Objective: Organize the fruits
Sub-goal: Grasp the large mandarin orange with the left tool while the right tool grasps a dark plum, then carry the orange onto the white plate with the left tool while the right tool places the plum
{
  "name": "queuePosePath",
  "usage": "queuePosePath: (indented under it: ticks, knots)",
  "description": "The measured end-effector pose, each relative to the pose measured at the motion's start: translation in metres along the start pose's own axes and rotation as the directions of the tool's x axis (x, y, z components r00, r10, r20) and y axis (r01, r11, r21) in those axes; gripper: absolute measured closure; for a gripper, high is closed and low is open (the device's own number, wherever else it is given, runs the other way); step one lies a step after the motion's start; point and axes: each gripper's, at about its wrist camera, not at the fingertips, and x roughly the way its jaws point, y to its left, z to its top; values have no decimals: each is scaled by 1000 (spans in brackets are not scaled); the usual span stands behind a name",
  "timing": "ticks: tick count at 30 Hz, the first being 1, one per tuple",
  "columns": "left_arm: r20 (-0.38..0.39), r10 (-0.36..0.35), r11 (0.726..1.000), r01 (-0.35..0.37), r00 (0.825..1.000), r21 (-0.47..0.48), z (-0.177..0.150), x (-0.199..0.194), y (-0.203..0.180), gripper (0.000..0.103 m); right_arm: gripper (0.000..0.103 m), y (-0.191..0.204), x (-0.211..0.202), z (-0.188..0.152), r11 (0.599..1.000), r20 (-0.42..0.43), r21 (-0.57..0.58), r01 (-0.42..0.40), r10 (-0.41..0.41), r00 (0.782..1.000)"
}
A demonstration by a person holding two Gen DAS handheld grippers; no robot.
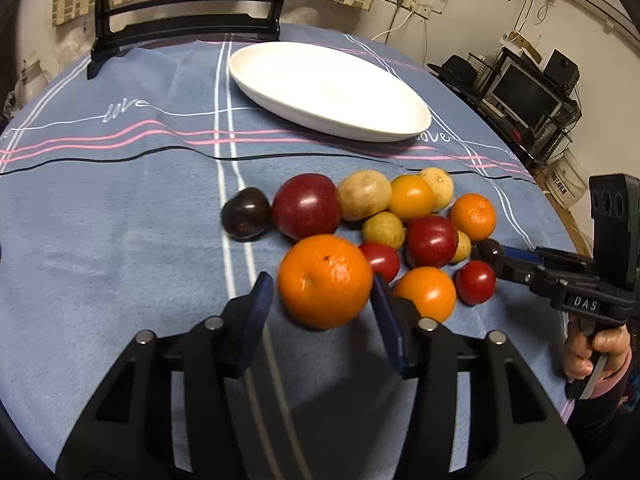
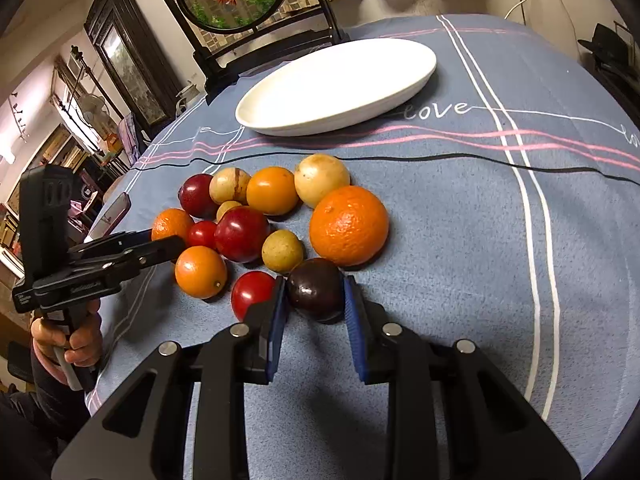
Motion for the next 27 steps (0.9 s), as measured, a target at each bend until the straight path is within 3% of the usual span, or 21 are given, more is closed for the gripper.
queuePosePath:
  ticks: [7,12,17,20,23,27]
  knots:
    - [20,8,1000,-8,1000,14,-1,-2,-5,57,74,-1,-2,-1,1000,9,-2,-11,11,1000]
    - [82,29,998,-33,996,56,-6,-18,-13,57,74,5,-8,-3,1000,30,-28,3,-2,1000]
    - [110,4,998,-11,994,60,-5,-29,-12,57,74,16,-12,-4,998,40,-67,11,-8,999]
    - [106,-5,998,-2,994,67,15,-32,-11,57,74,14,-23,15,999,87,-38,-24,27,996]
    - [126,9,996,-20,992,86,51,-27,-16,57,74,8,-24,55,1000,166,-20,14,-11,986]
    - [96,66,992,-75,993,99,108,8,-20,57,74,-9,13,113,998,160,15,69,-71,985]
